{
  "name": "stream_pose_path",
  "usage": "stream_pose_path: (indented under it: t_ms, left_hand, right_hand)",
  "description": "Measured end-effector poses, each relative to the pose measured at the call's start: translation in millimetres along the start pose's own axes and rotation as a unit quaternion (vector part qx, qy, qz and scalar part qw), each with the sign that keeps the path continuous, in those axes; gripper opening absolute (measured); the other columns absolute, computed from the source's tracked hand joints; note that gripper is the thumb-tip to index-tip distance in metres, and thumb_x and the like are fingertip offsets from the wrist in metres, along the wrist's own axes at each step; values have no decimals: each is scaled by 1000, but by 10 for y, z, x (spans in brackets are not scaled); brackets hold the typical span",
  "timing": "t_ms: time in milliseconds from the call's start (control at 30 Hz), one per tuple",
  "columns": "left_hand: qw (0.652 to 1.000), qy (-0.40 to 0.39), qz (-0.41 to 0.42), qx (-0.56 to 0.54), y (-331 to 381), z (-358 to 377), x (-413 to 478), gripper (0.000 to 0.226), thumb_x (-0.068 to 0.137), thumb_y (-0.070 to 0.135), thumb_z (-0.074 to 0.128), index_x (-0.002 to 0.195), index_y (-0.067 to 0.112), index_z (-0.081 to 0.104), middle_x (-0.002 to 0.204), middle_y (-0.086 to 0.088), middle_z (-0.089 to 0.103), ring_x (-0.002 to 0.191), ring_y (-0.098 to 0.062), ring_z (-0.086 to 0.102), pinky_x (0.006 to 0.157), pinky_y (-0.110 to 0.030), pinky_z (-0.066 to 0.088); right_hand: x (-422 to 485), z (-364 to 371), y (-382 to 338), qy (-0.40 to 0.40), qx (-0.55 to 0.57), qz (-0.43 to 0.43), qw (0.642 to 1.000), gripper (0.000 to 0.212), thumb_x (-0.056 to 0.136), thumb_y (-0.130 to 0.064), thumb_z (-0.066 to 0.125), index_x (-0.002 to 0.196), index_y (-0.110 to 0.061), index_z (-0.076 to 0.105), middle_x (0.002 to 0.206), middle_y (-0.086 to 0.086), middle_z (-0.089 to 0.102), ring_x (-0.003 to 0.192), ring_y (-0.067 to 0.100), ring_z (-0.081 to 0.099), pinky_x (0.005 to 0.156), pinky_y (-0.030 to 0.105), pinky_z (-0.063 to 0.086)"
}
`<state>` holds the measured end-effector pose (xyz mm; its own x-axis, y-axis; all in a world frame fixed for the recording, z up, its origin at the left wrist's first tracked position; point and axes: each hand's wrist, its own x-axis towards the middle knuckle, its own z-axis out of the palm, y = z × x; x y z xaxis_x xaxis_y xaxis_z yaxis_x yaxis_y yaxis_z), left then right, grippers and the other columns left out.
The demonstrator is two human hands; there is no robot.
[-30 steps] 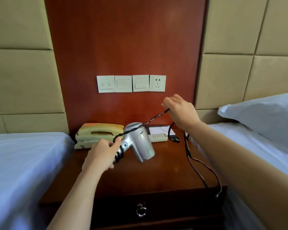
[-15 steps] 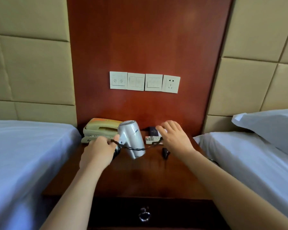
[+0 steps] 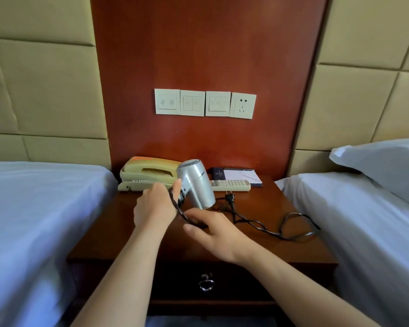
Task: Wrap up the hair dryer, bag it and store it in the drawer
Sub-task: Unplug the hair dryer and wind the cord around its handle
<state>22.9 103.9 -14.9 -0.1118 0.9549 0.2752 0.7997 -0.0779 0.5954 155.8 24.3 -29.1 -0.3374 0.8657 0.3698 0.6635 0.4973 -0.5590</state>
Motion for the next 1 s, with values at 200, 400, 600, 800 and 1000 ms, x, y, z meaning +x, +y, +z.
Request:
stream_pose_path:
  t_ms: [200,400,600,800,1000]
  left_hand:
    - [999,-33,-20,-14,8,38,30,59,88,65,27,96,18,63,90,-11,68,85,-33,67,78,-39,52]
    - [997,-79,13,-14,-15,-85,-4,51,90,60,31,86,19,61,67,-3,66,52,-17,68,71,-39,59]
    - [989,-134,7,-54,-132,-295,-38,46,91,55,40,70,17,55,56,-6,62,49,-23,67,53,-31,56]
    - [969,-240,21,-60,-212,-469,-173,42,94,47,45,81,8,54,62,-12,62,39,-17,55,40,-22,41]
    - [952,-300,44,-52,-246,-501,-227,31,95,42,44,82,13,47,65,-16,66,38,-17,54,39,-23,41]
  right_hand:
    - [29,-307,263,114,-58,-3,992,34,86,-40,50,73,-10,57,64,-5,51,65,18,51,63,38,41]
    - [79,-459,336,89,6,-7,996,26,85,-33,60,63,-30,45,62,-12,41,59,2,40,58,21,29]
    - [82,-540,504,99,69,51,991,43,87,-23,64,55,-17,36,49,-13,28,40,2,28,42,16,22]
    - [161,-615,433,87,151,60,983,44,88,-24,62,53,-19,36,56,-5,25,48,3,23,46,17,18]
    - [260,-556,471,200,128,70,969,48,92,-26,56,52,-21,30,54,-8,22,45,2,22,47,17,19]
